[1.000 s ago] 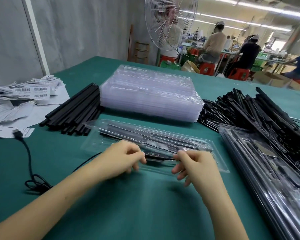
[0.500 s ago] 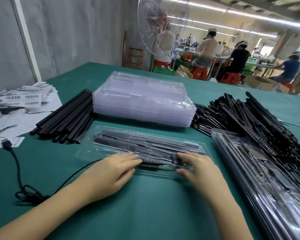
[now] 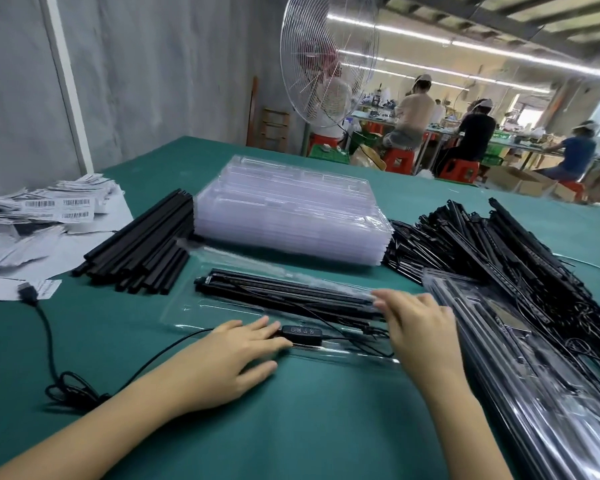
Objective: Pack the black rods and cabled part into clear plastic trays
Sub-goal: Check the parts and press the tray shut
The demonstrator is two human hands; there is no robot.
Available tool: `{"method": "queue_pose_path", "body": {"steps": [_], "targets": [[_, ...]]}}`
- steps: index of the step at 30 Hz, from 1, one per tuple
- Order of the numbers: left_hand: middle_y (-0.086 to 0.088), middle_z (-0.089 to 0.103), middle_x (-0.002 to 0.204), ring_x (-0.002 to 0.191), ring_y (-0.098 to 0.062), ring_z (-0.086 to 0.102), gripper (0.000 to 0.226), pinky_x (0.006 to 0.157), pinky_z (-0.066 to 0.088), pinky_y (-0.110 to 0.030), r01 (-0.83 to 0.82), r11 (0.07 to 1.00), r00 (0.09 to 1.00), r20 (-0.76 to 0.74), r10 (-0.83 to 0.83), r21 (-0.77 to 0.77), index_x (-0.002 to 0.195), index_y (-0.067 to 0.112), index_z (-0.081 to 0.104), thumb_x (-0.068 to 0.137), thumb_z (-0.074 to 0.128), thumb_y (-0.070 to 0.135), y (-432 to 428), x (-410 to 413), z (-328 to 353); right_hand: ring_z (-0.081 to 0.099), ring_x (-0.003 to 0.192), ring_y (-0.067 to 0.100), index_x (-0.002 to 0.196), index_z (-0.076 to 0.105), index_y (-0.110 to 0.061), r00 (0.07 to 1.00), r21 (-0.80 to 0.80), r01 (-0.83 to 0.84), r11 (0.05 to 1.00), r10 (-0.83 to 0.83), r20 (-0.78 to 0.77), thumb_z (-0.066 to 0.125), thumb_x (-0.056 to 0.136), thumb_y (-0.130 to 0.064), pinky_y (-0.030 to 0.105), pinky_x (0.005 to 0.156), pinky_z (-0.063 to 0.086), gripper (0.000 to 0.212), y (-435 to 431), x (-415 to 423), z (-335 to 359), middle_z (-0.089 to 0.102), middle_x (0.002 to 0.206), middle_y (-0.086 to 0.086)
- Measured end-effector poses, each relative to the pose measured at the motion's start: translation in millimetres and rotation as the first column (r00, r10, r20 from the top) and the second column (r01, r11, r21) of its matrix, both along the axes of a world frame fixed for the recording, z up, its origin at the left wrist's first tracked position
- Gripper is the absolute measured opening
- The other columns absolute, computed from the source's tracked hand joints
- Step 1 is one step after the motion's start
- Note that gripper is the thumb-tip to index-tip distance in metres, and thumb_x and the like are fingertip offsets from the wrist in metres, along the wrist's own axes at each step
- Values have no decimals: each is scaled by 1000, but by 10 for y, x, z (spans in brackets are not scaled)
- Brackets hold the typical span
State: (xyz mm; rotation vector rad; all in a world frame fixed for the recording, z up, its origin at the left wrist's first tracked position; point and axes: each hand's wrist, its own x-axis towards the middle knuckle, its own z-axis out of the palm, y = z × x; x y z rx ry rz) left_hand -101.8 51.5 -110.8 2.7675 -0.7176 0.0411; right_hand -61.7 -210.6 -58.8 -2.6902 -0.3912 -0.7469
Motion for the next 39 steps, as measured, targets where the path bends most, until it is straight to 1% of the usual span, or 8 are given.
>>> {"method": "queue_pose_path", "body": {"steps": [6,10,13,16,18,28,35,39], "targets": [[20,21,154,140,10,7,40,115,11,-19,-16,997,999,-29,14,-75,140,43,38,101,34,41,-3,9,51,52,95,26,99,67,-10,986,87,122,989,-131,101,62,85,-40,39,85,35,33,45,314,319,63,97,9],[27,52,131,122,18,35,29,105,33,-15,-81,968,995,-68,67,-236,124,40,58,98,45,39,-14,54,192,46,77,27,80,53,-4,899,236,271,933,-333,285,70,82,-31,35,68,34,32,115,360,344,52,79,12],[19,66,103,95,8,58,17,85,50,-24,-150,933,988,-23,151,-328,105,31,66,96,51,29,-16,190,348,41,54,14,62,49,-10,998,267,37,963,-20,-67,65,88,-24,26,54,34,33,74,397,263,48,56,-2],[17,65,89,81,7,58,15,74,47,-18,-173,923,976,66,207,-343,96,25,70,93,56,21,-1,418,426,46,56,10,70,68,-11,840,33,-141,989,137,-525,67,84,-30,21,54,39,24,133,373,115,55,58,-4],[16,66,89,81,4,58,15,75,46,-18,-168,930,980,48,194,-326,95,24,71,91,58,17,-23,563,432,48,64,6,79,73,-18,848,-63,-198,978,139,-511,67,83,-28,11,54,35,12,184,351,17,53,64,-12],[14,62,88,88,0,54,8,84,46,-23,-21,981,997,-79,6,-191,91,25,75,85,69,25,-163,938,429,50,63,-3,76,66,-31,837,124,-150,981,193,-513,76,74,-33,8,55,37,10,44,291,-12,61,74,-12],[7,48,94,94,-14,50,7,80,37,-24,-25,995,997,-69,32,91,90,22,49,96,50,19,-333,1011,332,48,94,16,76,51,-29,900,-151,-140,979,62,-431,70,73,-44,29,77,37,24,132,244,-70,50,89,-8],[3,47,98,94,-13,45,23,73,27,-19,-65,991,998,21,63,119,89,21,38,92,42,-1,-372,978,247,52,92,18,81,50,-27,883,-96,-189,977,126,-453,68,77,-35,29,78,43,20,122,224,-95,49,94,-5]]}}
